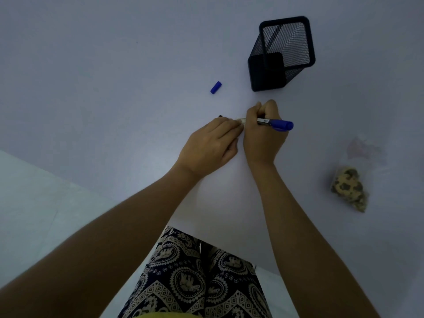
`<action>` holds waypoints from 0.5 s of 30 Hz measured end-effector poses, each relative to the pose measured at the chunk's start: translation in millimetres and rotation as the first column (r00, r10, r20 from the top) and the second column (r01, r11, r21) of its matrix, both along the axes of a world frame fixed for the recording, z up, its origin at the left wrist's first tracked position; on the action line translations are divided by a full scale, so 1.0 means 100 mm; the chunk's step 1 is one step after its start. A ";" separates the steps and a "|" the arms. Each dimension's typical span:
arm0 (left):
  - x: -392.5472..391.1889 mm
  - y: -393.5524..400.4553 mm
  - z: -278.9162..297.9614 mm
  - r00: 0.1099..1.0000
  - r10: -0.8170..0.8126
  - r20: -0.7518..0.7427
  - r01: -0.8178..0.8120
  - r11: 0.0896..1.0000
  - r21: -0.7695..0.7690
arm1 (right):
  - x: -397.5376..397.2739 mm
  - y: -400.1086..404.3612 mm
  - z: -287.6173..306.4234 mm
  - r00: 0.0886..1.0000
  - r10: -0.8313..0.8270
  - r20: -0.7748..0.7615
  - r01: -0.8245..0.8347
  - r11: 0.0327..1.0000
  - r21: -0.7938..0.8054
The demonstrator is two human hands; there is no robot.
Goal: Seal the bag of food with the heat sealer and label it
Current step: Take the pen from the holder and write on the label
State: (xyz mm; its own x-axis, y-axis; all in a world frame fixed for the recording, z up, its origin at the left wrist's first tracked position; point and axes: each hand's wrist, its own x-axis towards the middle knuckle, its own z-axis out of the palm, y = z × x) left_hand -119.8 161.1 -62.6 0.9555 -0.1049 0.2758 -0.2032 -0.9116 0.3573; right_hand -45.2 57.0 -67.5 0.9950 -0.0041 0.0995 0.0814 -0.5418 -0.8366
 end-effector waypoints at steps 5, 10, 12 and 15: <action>0.01 0.01 -0.01 1.000 0.011 0.012 -0.011 1.000 0.006 | 0.01 0.01 0.01 1.000 -0.016 0.008 0.017 1.000 -0.011; 0.00 0.01 -0.02 1.000 0.006 0.015 -0.006 1.000 0.000 | -0.01 0.01 0.01 0.999 -0.030 0.044 0.032 0.999 -0.039; 0.00 0.01 -0.03 1.000 0.005 0.017 -0.005 1.000 0.003 | -0.02 0.01 0.01 0.997 -0.038 0.067 0.040 0.998 -0.038; 0.00 0.01 -0.03 1.000 0.007 0.026 -0.007 1.000 0.002 | 0.00 0.02 0.02 0.996 -0.051 0.069 0.053 0.998 -0.034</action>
State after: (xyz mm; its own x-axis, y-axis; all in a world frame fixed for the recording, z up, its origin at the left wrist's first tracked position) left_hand -119.5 162.1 -65.5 0.9485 -0.0988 0.3008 -0.2063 -0.9137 0.3503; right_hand -45.6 58.7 -65.9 0.9845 -0.0508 0.1680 0.1085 -0.5762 -0.8101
